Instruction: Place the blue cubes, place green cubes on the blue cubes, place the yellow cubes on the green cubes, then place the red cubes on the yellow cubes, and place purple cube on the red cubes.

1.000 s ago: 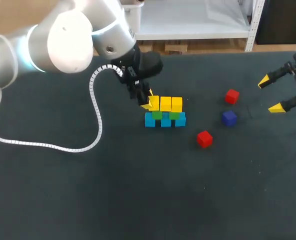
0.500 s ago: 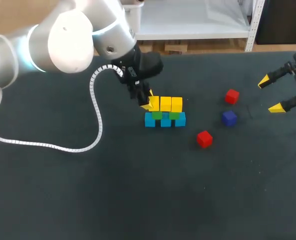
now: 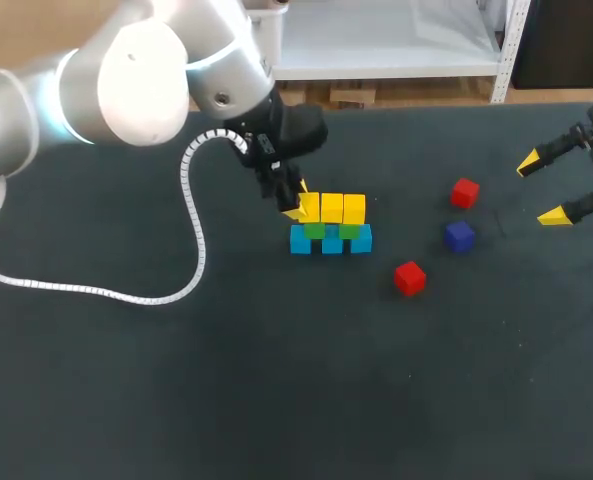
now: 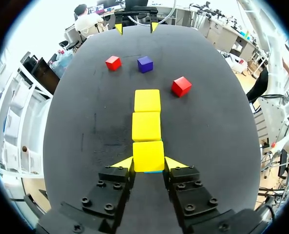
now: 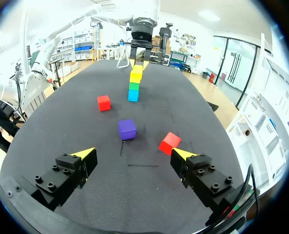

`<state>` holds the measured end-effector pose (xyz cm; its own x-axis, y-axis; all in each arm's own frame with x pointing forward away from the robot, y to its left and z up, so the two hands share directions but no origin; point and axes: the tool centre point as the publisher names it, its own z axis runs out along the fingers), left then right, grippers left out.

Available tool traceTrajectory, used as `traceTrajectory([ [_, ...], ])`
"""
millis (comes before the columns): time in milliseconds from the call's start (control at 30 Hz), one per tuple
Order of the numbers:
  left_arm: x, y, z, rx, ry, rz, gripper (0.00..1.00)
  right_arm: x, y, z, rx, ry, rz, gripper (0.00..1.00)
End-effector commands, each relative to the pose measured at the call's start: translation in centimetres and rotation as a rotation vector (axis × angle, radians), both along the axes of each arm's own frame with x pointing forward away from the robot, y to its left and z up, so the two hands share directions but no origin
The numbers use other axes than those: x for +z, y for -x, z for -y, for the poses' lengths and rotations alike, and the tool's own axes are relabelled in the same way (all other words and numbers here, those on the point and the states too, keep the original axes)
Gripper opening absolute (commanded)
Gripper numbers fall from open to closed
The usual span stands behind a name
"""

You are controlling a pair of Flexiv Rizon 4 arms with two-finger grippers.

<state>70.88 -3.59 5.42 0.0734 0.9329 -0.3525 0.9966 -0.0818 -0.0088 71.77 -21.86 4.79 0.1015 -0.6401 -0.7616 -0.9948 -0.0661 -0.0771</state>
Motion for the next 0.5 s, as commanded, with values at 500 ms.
traceTrajectory([
  [500, -0.02, -0.33, 0.18, -0.007, -0.007, -0.011, 0.33, -0.03, -0.05, 0.01, 0.001, -0.002, 0.001, 1.0],
])
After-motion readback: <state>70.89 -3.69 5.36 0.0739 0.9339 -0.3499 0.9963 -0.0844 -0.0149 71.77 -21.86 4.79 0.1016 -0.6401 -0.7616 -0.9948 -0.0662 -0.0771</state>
